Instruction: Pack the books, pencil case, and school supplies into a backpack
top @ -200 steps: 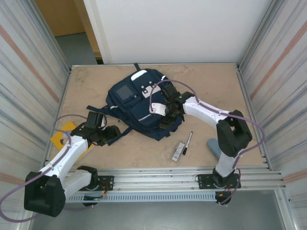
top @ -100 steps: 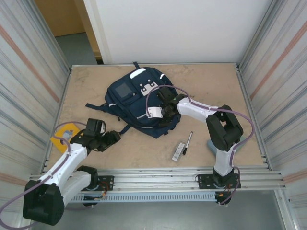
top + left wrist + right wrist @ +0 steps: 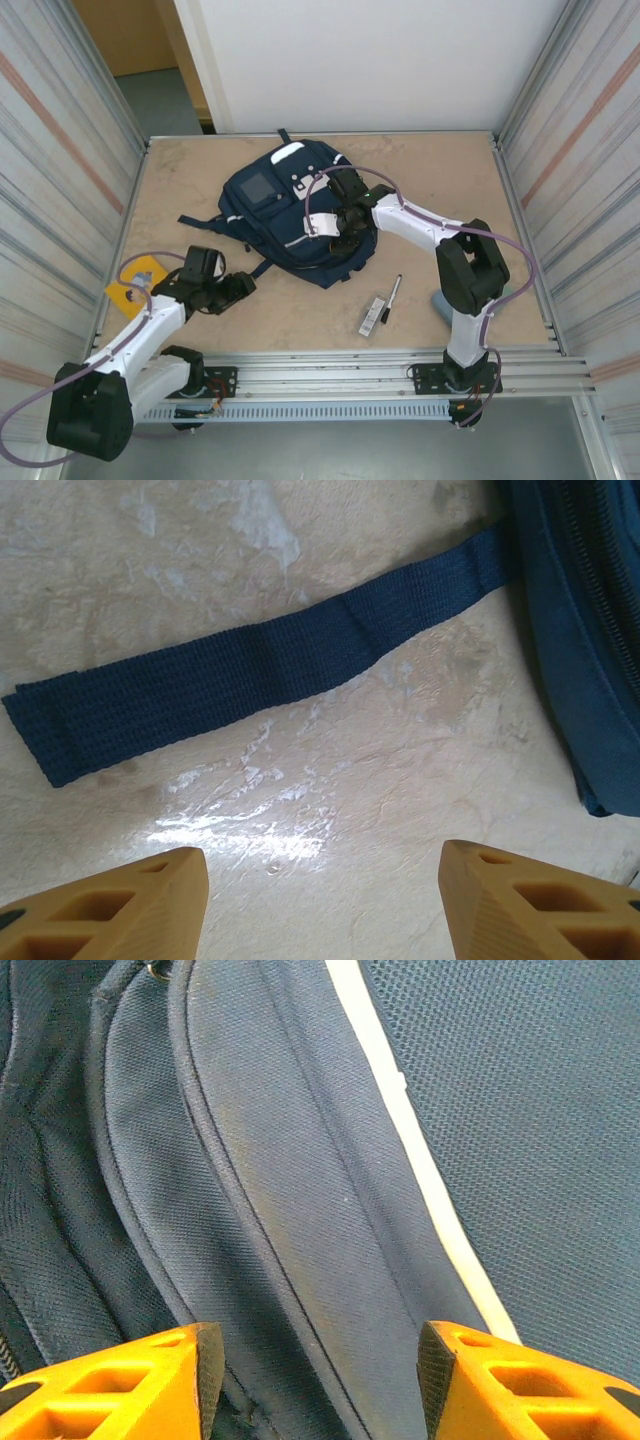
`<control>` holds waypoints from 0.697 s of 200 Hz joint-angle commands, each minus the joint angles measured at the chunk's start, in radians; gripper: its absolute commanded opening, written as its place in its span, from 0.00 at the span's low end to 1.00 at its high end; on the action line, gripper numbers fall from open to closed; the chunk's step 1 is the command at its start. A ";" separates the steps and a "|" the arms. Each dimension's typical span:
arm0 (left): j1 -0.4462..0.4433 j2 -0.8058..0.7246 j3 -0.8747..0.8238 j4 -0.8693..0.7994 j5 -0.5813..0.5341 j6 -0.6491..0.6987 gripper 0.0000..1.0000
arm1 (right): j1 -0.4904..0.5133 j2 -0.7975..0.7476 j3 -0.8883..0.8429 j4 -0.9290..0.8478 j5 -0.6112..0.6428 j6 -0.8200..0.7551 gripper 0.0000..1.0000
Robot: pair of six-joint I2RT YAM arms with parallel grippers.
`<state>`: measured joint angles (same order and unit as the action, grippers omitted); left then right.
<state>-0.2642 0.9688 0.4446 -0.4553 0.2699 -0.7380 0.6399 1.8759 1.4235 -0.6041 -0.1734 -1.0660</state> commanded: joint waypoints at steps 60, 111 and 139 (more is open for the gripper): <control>-0.015 -0.003 -0.024 0.020 0.006 -0.022 0.62 | 0.027 0.158 0.055 0.090 0.118 0.046 0.46; -0.016 0.013 0.009 0.081 0.004 -0.007 0.61 | 0.031 0.023 0.081 0.122 0.135 0.254 0.00; -0.016 0.161 0.179 0.077 0.002 0.082 0.61 | 0.048 -0.097 0.081 0.143 0.188 0.341 0.00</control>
<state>-0.2707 1.0306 0.4828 -0.4191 0.2691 -0.7292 0.6750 1.9266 1.4609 -0.4969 -0.0593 -0.8707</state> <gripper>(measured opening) 0.611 0.054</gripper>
